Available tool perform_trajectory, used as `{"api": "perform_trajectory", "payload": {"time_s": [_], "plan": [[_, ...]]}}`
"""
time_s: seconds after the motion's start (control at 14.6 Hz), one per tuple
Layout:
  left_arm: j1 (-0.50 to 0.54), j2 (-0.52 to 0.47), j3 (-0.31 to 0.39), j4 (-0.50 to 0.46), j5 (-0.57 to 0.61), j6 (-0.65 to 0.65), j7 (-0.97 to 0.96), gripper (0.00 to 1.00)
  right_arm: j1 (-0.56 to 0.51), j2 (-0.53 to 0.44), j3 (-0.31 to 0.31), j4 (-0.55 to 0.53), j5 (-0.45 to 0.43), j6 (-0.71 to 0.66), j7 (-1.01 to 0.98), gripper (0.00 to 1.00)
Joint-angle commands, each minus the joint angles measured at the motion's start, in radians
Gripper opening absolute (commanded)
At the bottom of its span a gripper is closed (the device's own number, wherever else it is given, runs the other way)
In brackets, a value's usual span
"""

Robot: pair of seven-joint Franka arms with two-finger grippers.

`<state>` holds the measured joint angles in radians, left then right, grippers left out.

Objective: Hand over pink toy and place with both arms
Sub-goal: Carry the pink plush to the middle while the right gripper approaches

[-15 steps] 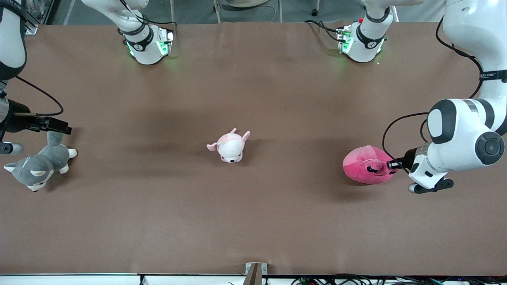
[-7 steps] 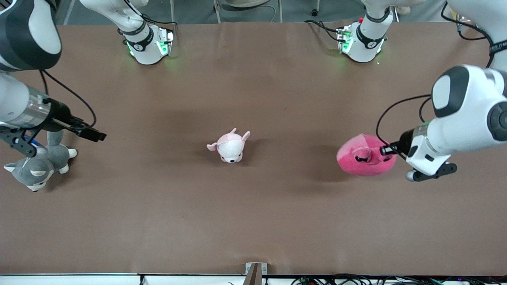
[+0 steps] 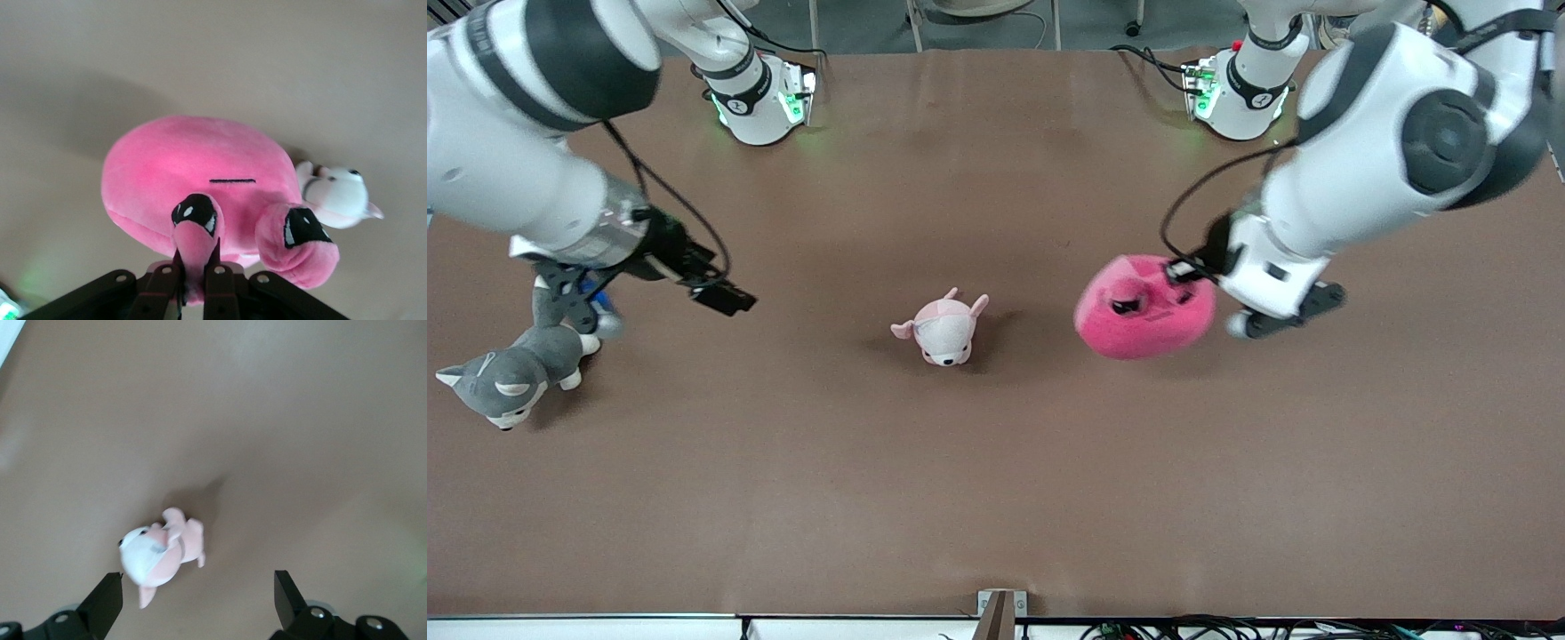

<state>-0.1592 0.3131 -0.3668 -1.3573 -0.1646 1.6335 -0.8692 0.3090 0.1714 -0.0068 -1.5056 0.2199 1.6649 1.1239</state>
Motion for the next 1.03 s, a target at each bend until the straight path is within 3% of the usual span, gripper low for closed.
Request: {"api": "perform_trajectory", "payload": {"time_s": [0.0,0.41,0.96], "plan": [[-0.100,0.021,-0.001,0.041,-0.012,0.034,-0.126,0.00,0.114,-0.012,-0.009,0.008,0.012,0.041,0.215,1.00],[-0.315,0.084,0.012,0.040,-0.004,0.258,-0.313,0.00,0.266,-0.001,-0.009,0.005,0.067,0.125,0.436,1.00],[-0.385,0.112,0.012,0.040,-0.004,0.307,-0.341,0.00,0.323,0.036,-0.010,-0.054,0.069,0.121,0.502,1.00]]}}
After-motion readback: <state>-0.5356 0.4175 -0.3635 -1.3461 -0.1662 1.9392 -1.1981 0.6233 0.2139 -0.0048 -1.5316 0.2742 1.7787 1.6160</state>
